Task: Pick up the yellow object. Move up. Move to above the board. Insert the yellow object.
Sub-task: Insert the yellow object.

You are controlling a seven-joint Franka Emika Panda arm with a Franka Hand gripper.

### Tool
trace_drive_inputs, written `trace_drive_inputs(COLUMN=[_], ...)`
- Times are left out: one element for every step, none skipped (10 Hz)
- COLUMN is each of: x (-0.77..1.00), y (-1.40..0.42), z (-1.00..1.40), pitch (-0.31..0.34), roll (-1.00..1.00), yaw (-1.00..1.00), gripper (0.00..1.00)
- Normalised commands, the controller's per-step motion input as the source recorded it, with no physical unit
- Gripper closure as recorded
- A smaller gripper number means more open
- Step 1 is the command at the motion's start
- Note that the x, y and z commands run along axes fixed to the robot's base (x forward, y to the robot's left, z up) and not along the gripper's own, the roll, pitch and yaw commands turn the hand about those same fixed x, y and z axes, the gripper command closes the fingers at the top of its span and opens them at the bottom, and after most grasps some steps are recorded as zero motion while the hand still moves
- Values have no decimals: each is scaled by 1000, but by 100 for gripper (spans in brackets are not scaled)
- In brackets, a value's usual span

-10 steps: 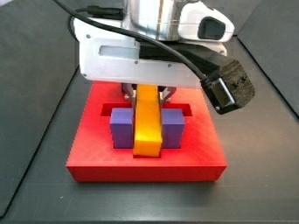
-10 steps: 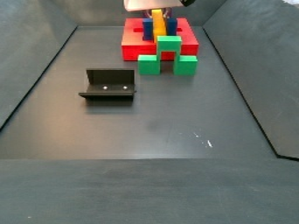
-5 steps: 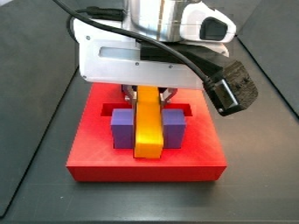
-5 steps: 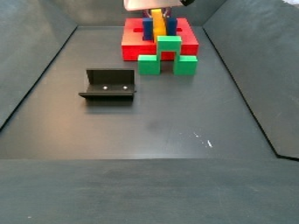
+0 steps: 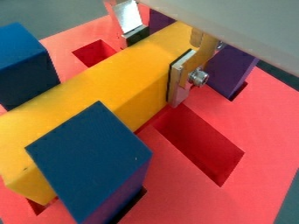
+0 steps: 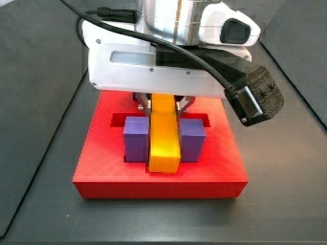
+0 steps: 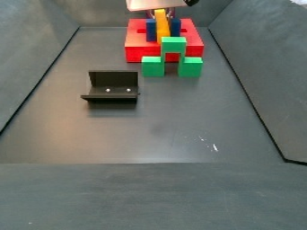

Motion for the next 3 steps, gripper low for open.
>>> trace_drive_inputs(x=[117, 49, 0], y=[11, 0, 0], z=[-303, -43, 0], pitch=[0, 0, 0], roll=[81, 14, 0], yaw=[60, 0, 0], gripper=[100, 100, 100])
